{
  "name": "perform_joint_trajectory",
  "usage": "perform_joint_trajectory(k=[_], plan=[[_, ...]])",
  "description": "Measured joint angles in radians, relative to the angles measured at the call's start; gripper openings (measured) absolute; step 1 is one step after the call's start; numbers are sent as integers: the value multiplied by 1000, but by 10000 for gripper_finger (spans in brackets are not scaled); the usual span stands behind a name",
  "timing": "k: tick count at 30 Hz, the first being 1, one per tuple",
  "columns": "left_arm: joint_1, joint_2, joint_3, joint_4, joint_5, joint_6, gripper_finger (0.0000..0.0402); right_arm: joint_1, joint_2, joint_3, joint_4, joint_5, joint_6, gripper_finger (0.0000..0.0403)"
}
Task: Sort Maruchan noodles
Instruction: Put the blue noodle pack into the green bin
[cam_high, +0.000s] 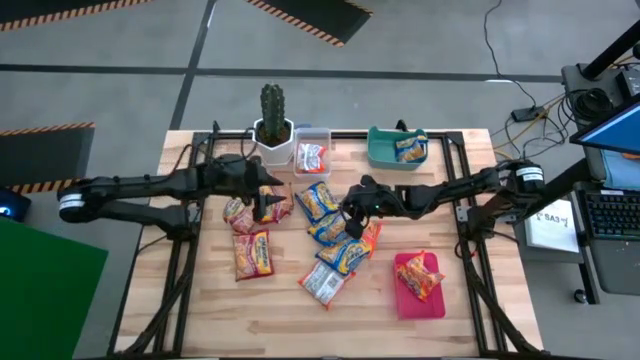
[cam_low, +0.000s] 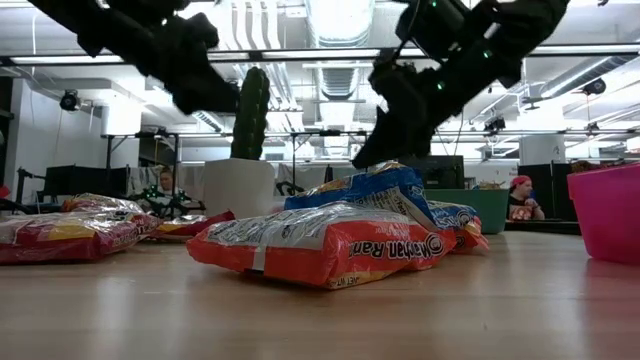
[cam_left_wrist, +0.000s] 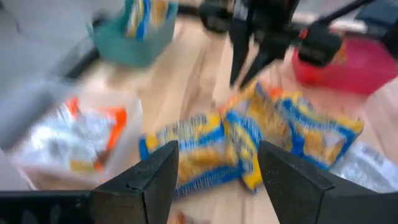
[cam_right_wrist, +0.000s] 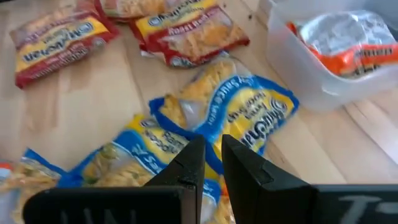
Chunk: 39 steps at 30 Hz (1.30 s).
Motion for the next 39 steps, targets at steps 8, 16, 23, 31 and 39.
perform_joint_trajectory(k=[8, 16, 23, 31, 39], plan=[[-24, 141, 0, 23, -1, -53, 203, -47, 3, -23, 0, 9, 80, 43], [-44, 306, 0, 165, -2, -50, 203, -141, 3, -23, -3, -14, 322, 64], [-44, 441, 0, 241, -3, -18, 203, -175, 23, -23, -1, -105, 493, 135], [-44, 584, 0, 386, -8, 5, 203, -175, 99, -23, 63, -105, 558, 211], [-44, 677, 0, 389, -10, 5, 203, -201, 171, -13, 133, -187, 614, 264]])
